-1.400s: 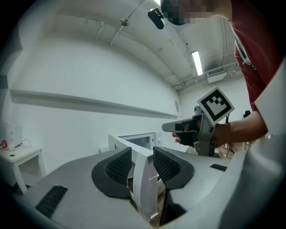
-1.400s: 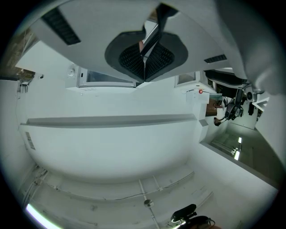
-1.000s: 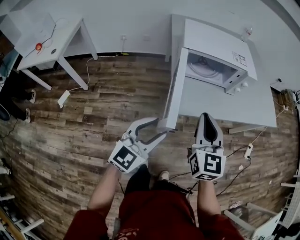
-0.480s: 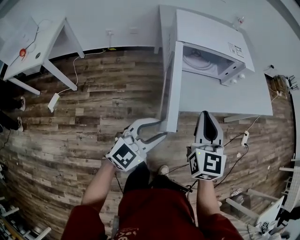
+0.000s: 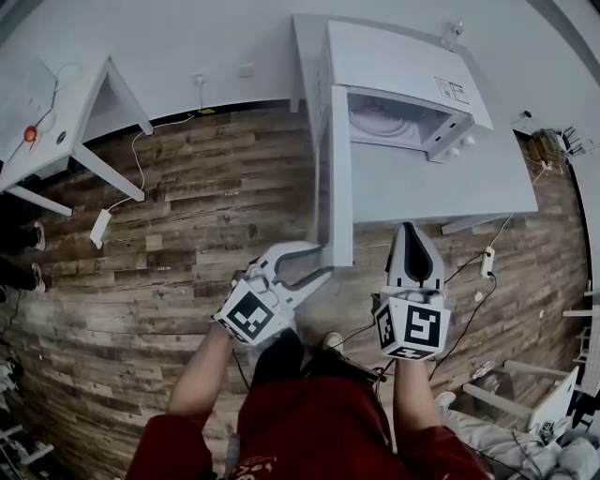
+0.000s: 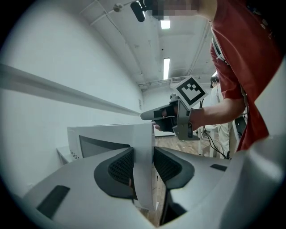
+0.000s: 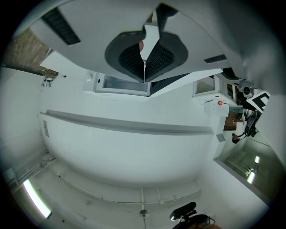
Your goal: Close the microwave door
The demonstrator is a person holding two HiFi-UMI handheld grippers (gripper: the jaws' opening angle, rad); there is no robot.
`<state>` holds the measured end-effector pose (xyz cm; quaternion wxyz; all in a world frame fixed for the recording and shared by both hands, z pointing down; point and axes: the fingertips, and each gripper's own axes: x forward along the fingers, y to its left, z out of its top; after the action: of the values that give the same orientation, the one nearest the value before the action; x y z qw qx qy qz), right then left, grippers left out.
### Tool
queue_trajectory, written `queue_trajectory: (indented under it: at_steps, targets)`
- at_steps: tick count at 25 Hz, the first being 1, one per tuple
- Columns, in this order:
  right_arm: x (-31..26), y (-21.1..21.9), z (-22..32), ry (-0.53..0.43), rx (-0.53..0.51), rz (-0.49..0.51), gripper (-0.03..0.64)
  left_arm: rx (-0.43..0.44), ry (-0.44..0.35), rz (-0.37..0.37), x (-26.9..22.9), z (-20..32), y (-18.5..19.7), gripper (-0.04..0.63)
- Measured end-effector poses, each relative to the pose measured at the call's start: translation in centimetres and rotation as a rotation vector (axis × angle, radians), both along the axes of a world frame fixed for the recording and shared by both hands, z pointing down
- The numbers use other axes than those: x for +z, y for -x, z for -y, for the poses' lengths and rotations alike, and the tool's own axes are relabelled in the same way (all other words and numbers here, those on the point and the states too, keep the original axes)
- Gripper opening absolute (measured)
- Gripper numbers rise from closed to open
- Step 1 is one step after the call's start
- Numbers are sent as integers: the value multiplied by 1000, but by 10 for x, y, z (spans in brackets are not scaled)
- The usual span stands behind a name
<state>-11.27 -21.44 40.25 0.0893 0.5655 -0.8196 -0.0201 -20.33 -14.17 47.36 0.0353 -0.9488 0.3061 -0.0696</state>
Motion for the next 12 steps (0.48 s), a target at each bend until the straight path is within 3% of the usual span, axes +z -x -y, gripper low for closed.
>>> queue_trajectory:
  at_steps: [12]
  targets:
    - [-4,-43,-8,-19,98,16,29,33,-9,-1,0,7,-34,156]
